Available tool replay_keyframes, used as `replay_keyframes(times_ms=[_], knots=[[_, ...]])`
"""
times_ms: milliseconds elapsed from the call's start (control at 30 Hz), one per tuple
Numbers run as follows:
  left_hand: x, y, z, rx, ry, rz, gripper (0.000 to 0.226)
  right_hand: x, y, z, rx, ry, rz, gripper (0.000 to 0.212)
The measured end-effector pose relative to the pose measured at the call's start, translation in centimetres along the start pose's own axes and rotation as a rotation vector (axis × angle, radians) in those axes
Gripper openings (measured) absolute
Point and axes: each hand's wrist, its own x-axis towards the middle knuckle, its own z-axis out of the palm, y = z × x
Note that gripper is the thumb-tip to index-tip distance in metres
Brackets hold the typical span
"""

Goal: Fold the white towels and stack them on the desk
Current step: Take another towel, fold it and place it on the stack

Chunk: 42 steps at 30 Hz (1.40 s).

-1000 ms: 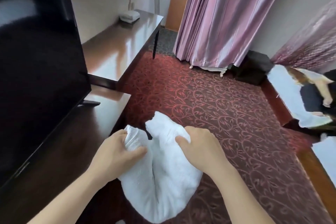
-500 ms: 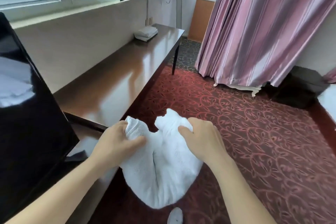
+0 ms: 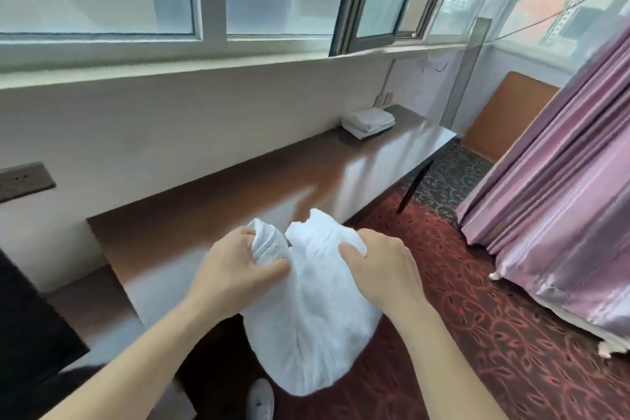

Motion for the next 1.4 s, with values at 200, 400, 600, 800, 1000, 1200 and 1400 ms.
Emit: replay_keyframes(times_ms=[200, 400, 600, 800, 1000, 1200, 1400], knots=[[14.1, -0.3, 4.7, 0.013, 0.014, -0.125, 0.038, 15.6, 2.8, 3.9, -0.045, -0.059, -0.05, 0.034], [24.3, -0.3, 4.9, 0.049, 0.115, -0.245, 0.04, 29.2, 3.3, 6.6, 0.019, -0.086, -0.183, 0.036], [27.8, -4.4, 6.0, -0.037, 0.348, -0.305, 0.029, 38.2, 6.3, 13.0, 0.289, -0.132, -0.238, 0.038], [25.1, -12.7, 14.6, -0.286, 0.307, -1.006, 0.026, 43.6, 14.1, 24.3, 0.215, -0.584, 0.137, 0.018], [24.9, -14.0, 19.1, -0.18, 0.453, -1.125, 0.04, 47.3, 15.0, 26.6, 0.181, -0.714, 0.053, 0.022], [27.2, -15.5, 18.1, -0.082, 0.48, -1.007, 0.061, 48.7, 13.2, 28.1, 0.156, -0.749, -0.021, 0.035], [31.0, -18.9, 14.9, -0.138, 0.484, -0.929, 0.05, 48.8, 11.8, 29.6, 0.13, -0.621, -0.006, 0.016]])
